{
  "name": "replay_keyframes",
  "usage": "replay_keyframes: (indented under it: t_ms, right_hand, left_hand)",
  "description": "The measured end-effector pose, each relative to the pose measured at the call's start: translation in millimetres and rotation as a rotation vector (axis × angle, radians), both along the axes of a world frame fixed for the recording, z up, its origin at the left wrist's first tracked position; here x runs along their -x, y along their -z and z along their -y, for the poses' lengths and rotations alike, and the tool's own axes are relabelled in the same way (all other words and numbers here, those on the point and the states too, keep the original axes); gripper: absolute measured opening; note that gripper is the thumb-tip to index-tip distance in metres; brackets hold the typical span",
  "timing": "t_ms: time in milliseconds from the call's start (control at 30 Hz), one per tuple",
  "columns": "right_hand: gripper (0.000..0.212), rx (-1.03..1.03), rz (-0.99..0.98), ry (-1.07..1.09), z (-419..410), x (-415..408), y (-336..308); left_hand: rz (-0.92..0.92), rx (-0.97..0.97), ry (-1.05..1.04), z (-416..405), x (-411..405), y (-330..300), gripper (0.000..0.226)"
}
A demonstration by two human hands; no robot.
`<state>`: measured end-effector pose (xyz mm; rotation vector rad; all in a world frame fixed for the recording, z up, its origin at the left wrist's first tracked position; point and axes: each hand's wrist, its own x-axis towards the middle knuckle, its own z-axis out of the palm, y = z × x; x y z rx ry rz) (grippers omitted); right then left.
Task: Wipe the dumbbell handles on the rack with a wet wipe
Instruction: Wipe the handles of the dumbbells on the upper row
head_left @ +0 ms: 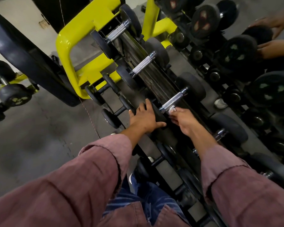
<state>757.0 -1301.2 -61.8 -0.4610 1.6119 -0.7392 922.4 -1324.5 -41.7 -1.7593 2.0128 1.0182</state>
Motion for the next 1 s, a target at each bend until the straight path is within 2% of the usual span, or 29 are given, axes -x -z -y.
replay_keyframes:
  t_ms: [133, 300, 433, 533, 667, 767, 933, 1000]
  right_hand:
    - [0.025, -0.005, -0.112, -0.138, -8, -8, -5]
    - [0.015, -0.014, -0.184, -0.225, -5, 0, -21]
    - [0.011, 0.048, -0.086, -0.201, 9, 6, -37]
    - [0.012, 0.135, -0.066, -0.171, 27, 1, -50]
    - [0.008, 0.243, -0.136, -0.144, 60, -14, -63]
    - [0.006, 0.275, -0.197, -0.108, 84, -33, -68]
    - [0.006, 0.303, -0.287, -0.089, 122, -68, -66]
    - [0.006, 0.306, -0.393, -0.107, 138, -82, -60]
  left_hand:
    - [0.011, 0.008, 0.009, 0, 1, -2, 0.134]
    - [0.008, 0.037, 0.026, -3, -6, -4, 0.13]
    - [-0.037, 0.071, 0.049, 3, -20, -10, 0.119]
    - [-0.057, 0.175, 0.068, 19, -35, -22, 0.113]
    - [-0.062, 0.35, 0.064, 57, -56, -37, 0.102]
    - [-0.05, 0.41, 0.073, 88, -75, -42, 0.096]
    - [-0.022, 0.343, 0.065, 143, -107, -35, 0.096]
    - [-0.015, 0.293, 0.087, 161, -116, -28, 0.1]
